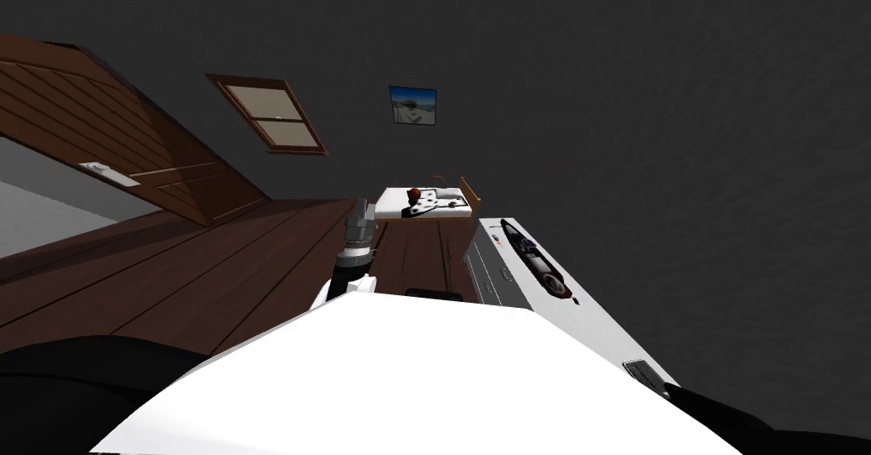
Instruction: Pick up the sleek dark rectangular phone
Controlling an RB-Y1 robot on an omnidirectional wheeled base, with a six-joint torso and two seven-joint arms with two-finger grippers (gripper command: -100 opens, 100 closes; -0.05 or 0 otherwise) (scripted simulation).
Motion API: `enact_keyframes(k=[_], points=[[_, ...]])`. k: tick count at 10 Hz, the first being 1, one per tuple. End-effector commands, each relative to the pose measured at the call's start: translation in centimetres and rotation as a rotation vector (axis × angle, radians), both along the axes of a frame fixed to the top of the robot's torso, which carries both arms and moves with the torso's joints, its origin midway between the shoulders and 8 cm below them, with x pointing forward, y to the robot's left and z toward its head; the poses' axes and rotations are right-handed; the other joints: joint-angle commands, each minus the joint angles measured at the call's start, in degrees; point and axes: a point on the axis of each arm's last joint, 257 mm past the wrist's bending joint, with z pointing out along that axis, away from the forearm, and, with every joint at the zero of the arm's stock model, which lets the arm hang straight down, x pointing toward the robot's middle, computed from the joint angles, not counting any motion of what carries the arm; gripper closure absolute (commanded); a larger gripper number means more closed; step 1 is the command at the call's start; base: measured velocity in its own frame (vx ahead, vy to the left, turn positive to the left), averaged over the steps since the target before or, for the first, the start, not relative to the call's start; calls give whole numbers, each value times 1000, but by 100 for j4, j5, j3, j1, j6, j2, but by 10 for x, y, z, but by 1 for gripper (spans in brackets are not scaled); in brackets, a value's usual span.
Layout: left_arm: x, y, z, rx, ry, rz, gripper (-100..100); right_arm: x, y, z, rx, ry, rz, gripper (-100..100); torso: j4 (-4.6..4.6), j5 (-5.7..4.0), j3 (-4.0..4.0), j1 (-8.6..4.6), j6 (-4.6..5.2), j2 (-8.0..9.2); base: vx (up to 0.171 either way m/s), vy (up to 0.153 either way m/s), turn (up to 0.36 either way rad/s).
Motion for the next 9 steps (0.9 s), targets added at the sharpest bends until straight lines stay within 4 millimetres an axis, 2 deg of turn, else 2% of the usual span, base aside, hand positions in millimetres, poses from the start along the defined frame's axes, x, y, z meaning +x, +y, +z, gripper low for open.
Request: enact_keyframes(k=[1, 2, 3, 4, 5, 6, 7, 9], points=[[0, 0, 0, 0, 0, 0, 0, -20, -18, 3, -31, 36, -47, -100, 0, 0, 0, 0, 0, 0, 10, -250, 286], [0, 0, 0, 0, 0, 0, 0, -30, -26, 4, -44, 51, -75, -100, 0, -7, 2, -35, 2, 4, -36, -261, 237], [0, 0, 0, 0, 0, 0, 0, -30, -26, 4, -44, 51, -75, -100, 4, -13, 10, -45, 5, 18, -11, -153, 56], [0, 0, 0, 0, 0, 0, 0, -38, -32, 3, -55, 63, -101, -100, 3, -8, 8, -13, 8, 13, 15, -97, 73], [0, 0, 0, 0, 0, 0, 0, -38, -32, 3, -55, 63, -101, -100, 1, -2, 2, 8, 5, 4, 8, -66, 60], [0, 0, 0, 0, 0, 0, 0, -52, -39, 1, -67, 79, -144, -100, 1, 2, 2, 26, 8, 4, -2, -160, 170], [0, 0, 0, 0, 0, 0, 0, -45, -40, 1, -69, 65, -144, -100, 1, -1, 4, -2, 4, 7, 6, -180, 109], [0, 0, 0, 0, 0, 0, 0, -52, -39, 1, -67, 79, -144, -100, 1, -1, 1, 18, 9, 2, 3, -42, -15]])
